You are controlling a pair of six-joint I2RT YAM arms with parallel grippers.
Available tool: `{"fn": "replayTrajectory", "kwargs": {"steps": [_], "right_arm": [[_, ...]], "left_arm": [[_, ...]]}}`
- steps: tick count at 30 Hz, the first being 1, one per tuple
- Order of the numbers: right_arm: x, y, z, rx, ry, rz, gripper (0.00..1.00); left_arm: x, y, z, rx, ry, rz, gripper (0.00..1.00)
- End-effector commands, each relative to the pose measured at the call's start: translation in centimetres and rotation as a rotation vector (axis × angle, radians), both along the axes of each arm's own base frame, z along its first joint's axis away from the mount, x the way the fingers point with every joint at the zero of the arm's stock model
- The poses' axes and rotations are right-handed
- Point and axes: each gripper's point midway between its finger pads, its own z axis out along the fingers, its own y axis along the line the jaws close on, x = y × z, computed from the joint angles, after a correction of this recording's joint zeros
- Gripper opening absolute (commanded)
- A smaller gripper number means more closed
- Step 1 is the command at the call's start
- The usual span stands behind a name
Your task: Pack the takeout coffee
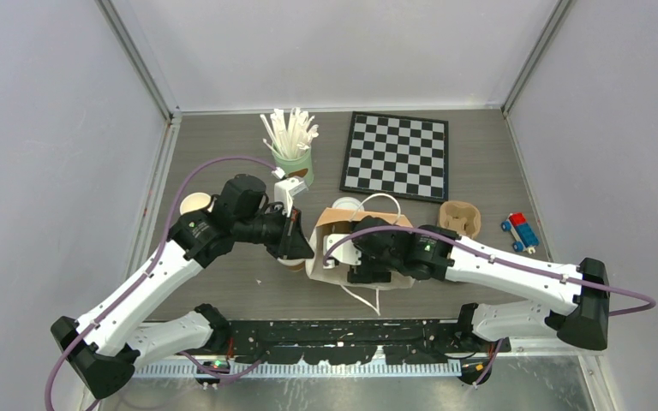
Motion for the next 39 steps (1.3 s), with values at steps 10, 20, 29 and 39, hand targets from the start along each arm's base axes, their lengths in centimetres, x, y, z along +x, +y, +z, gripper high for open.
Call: {"fn": "replayTrajectory", "kwargs": {"steps": [10, 20, 29, 39], "right_arm": [[-0.2, 0.9, 3.4, 0.069, 0.000, 0.002, 0.87], [-0.4, 1.9, 4.0, 0.046, 0.031, 0.049, 0.47], [1.8, 0.3, 2.0, -0.034, -0.062, 0.116, 0.18], [3.8, 1.0, 0.5, -0.037, -0.107, 0.121, 0.17]], "left_arm": [[0.1, 0.2, 0.4, -0.013, -0.040, -0.002, 0.00], [0.2, 0.0, 0.3, -0.031, -0.059, -0.011, 0.00], [-0.1, -0.1, 0.7, -0.053, -0.056, -0.014, 0.00], [-0.5, -0.1, 0.1, -0.058, -0.031, -0.019, 0.00]]}}
